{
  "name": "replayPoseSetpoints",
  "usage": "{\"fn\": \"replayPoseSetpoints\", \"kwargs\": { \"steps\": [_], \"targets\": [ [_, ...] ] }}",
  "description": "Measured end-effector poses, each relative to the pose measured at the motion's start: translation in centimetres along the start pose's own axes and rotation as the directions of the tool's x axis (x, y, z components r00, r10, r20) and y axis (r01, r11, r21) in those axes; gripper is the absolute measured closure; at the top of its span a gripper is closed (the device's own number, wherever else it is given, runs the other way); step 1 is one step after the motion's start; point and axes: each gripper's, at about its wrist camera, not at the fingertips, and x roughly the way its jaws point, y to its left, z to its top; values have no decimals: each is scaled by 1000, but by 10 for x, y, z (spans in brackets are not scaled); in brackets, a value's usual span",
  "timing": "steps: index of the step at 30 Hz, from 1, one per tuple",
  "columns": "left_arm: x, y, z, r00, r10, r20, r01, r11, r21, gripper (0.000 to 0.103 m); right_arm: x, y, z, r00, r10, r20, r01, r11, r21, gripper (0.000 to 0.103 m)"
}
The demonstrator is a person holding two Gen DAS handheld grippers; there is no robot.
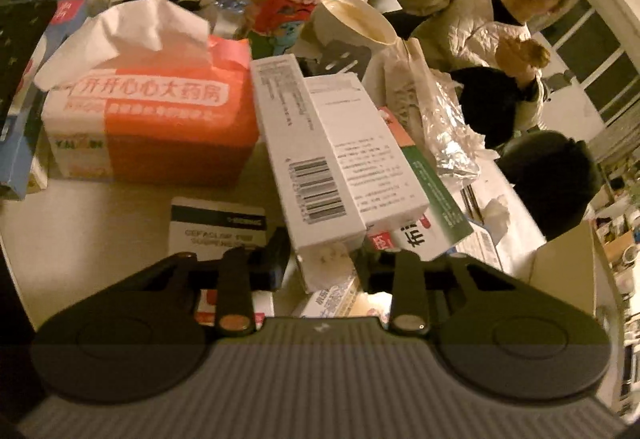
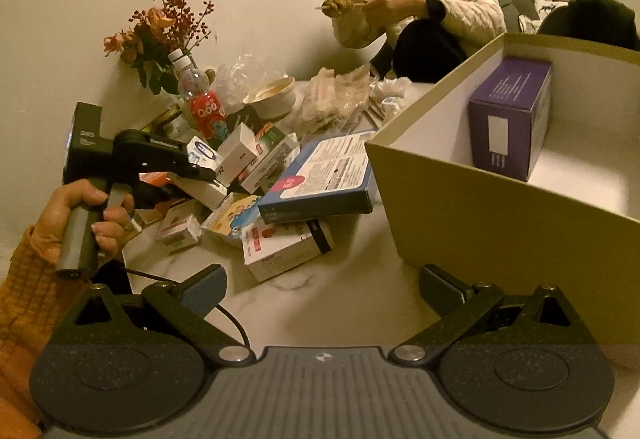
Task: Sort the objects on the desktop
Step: 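Grasp the white barcode box with the left gripper, then lift the white barcode box with the left gripper toward the right gripper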
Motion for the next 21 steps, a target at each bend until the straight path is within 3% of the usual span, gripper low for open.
{"fn": "replayPoseSetpoints", "kwargs": {
  "steps": [12, 17, 21],
  "targets": [
    [-21, 18, -10, 988, -140, -59, 136, 988, -67, 74, -2, 13, -6, 997, 72, 23, -73, 996, 46, 0],
    [-33, 21, -16, 985, -163, -63, 160, 985, -59, 77, 7, 18, -9, 994, 105, 10, -106, 991, 77, 0],
    [-37, 25, -21, 974, -210, -89, 205, 976, -70, 77, 10, 25, -10, 990, 139, 13, -140, 986, 90, 0]
  ]
}}
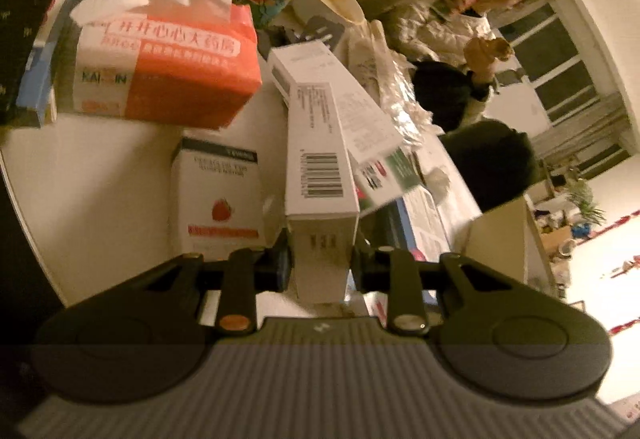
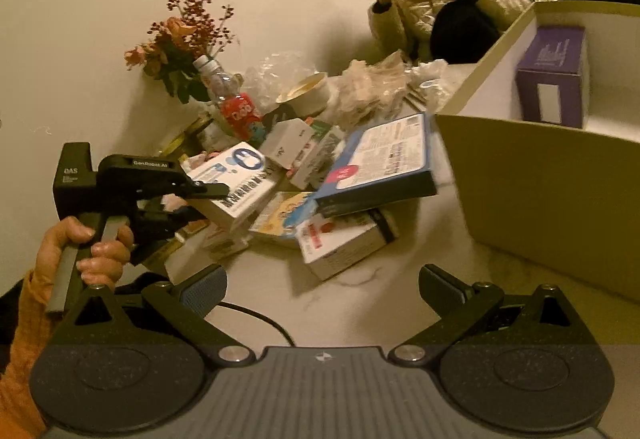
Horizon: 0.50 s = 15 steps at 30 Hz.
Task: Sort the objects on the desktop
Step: 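Lift the white barcode box with the left gripper toward the right gripper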
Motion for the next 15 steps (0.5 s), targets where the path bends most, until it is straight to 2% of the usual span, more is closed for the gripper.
{"fn": "replayPoseSetpoints", "kwargs": {
  "steps": [8, 15],
  "targets": [
    [-12, -3, -9, 995, -80, -59, 82, 996, 24, 77, 10, 11, 1, 998, 57, -8, -57, 998, 20, 0],
    [-10, -7, -24, 979, -166, -119, 169, 986, 15, 77, 22, 13, -3, 993, 115, -20, -113, 990, 90, 0]
  ]
}}
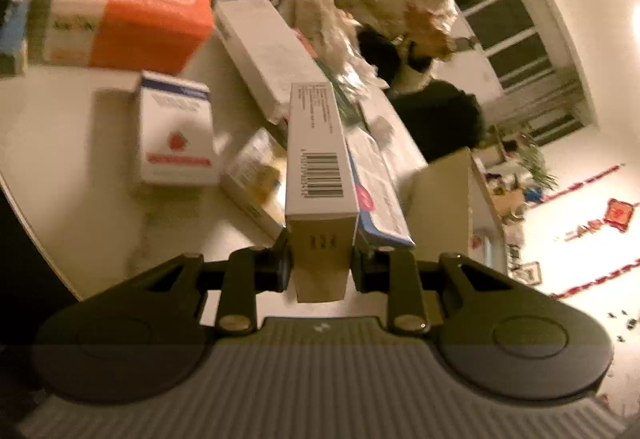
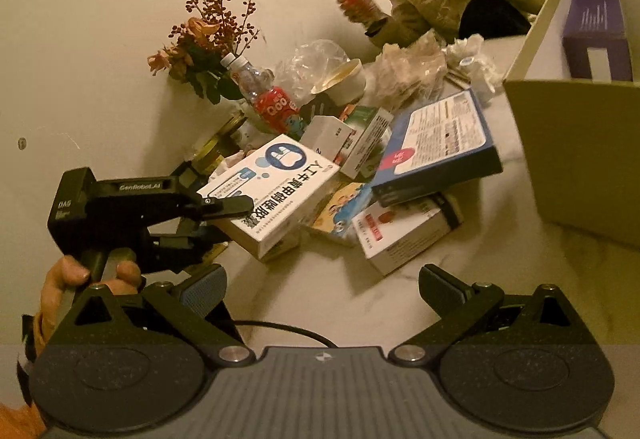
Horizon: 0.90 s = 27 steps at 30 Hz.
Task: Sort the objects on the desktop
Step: 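Lift the white barcode box with the left gripper toward the right gripper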
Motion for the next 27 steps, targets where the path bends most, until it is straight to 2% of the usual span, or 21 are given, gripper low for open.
{"fn": "replayPoseSetpoints", "kwargs": {
  "steps": [7, 11, 14, 19, 27],
  "targets": [
    [8, -8, -9, 996, -73, -48, 74, 997, 13, 77, 1, -8, -2, 998, 58, 20, -60, 992, 113, 0],
    [12, -13, -15, 988, -137, -78, 138, 990, 13, 77, -2, -22, -5, 994, 97, 55, -107, 967, 229, 0],
    [18, -16, -19, 973, -201, -112, 202, 979, -3, 77, -5, -35, -12, 984, 147, 100, -172, 927, 333, 0],
    [26, -21, -24, 946, -281, -161, 280, 960, -26, 77, -13, -57, -23, 950, 240, 200, -308, 828, 468, 0],
    [35, -28, -36, 904, -361, -228, 358, 932, -54, 77, -21, -79, -35, 918, 251, 308, -388, 736, 555, 3]
  ]
}}
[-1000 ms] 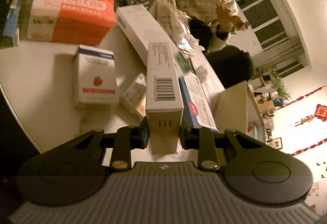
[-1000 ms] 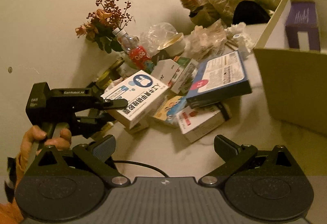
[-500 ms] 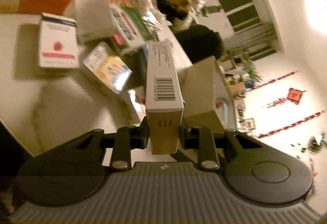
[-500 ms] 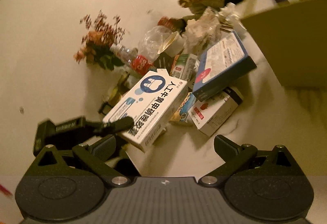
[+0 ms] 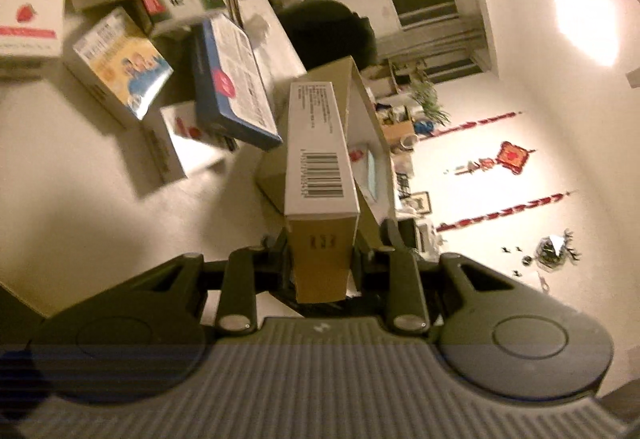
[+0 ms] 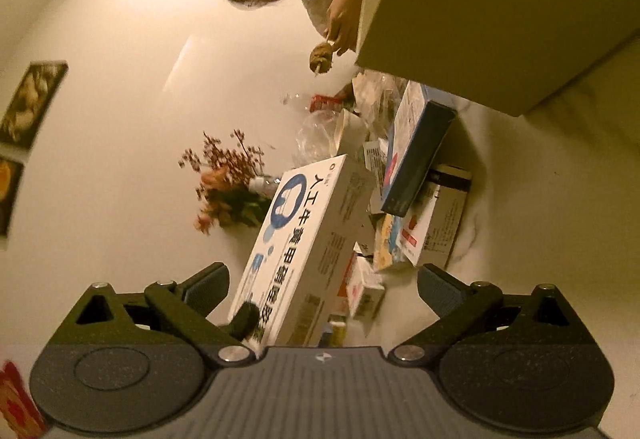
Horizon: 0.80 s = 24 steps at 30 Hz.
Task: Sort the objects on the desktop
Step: 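Lift the white barcode box with the left gripper toward the right gripper, then grasp the white box with the right gripper while the left gripper releases it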
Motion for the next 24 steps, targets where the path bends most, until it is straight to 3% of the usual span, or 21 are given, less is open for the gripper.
{"fn": "replayPoseSetpoints", "kwargs": {
  "steps": [7, 10, 14, 16, 20, 22, 24],
  "targets": [
    [15, 1, -5, 996, -65, -63, 63, 997, -32, 77, -2, -11, 2, 999, 47, 18, -48, 997, 55, 13],
    [19, -1, -8, 994, -76, -80, 74, 997, -29, 77, -4, -11, 3, 997, 75, 23, -76, 996, 54, 22],
    [24, 1, -8, 990, -101, -103, 98, 995, -33, 76, -6, -10, 4, 993, 110, 32, -111, 992, 52, 50],
    [27, 4, -7, 985, -127, -120, 121, 991, -51, 76, -7, -9, 5, 992, 125, 36, -127, 991, 52, 55],
    [32, 8, -7, 978, -152, -144, 145, 988, -57, 69, -9, -7, 4, 989, 136, 50, -138, 990, 39, 66],
    [34, 6, -7, 977, -147, -155, 143, 989, -37, 67, -11, -6, 5, 990, 130, 61, -132, 991, 29, 66],
    [34, 3, -8, 976, -146, -162, 146, 989, -11, 52, -13, -4, 5, 990, 118, 73, -119, 993, 11, 67]
  ]
}}
